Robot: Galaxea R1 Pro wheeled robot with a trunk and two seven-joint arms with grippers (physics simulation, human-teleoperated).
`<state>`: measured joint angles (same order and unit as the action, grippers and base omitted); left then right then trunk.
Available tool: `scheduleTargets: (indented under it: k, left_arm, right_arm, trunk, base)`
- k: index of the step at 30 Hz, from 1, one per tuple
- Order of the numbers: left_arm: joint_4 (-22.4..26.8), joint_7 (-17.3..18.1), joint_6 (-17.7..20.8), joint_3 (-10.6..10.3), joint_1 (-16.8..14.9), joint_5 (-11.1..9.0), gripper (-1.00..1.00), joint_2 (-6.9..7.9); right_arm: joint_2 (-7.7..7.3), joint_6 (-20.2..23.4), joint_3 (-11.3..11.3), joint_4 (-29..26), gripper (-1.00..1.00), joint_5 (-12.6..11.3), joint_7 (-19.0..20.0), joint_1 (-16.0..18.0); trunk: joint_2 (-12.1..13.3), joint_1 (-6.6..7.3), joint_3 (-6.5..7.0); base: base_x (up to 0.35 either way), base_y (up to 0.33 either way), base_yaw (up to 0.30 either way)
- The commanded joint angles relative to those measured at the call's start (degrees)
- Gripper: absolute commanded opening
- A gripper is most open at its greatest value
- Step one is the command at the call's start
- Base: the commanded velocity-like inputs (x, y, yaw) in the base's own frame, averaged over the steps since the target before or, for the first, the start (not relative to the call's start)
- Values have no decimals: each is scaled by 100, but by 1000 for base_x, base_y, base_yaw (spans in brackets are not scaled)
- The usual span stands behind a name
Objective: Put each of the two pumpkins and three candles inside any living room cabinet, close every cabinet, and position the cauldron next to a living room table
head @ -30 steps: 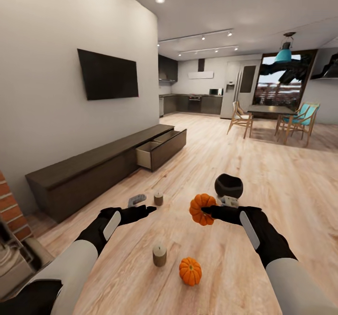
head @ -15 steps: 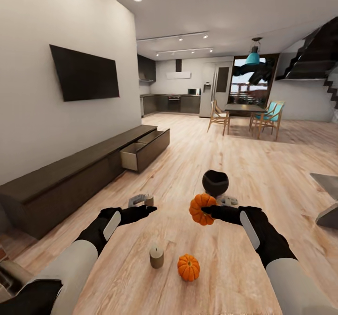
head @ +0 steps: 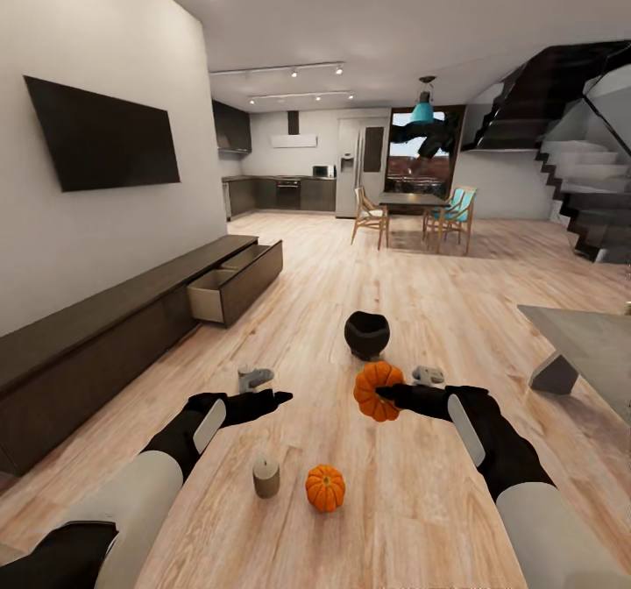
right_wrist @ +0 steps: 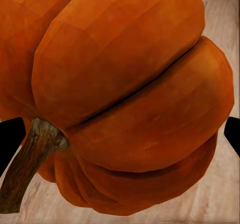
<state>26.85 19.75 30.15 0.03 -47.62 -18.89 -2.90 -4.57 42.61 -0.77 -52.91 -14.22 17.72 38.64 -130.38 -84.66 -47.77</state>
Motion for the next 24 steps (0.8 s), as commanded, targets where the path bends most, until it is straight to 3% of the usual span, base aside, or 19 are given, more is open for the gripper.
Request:
scheduleTargets:
  k: [1, 18, 24]
  left_arm:
    - [5, -5, 38, 2, -2, -36, 100, 0]
    - [-26, 0, 28, 14, -2, -42, 100, -28]
    - [-44, 352, 45, 14, -2, -49, 100, -43]
  right_arm:
    - [0, 34, -6, -7, -100, -23, 17, 4]
    - [-4, 43, -6, -11, -100, -28, 12, 4]
    - [-8, 83, -10, -77, -100, -32, 12, 4]
  trunk:
    - [-3, 1, -6]
    - [-3, 1, -6]
    - [-83, -43, -42]
  base:
    - [-8, 0, -84]
    - [-1, 0, -11]
    - [0, 0, 0]
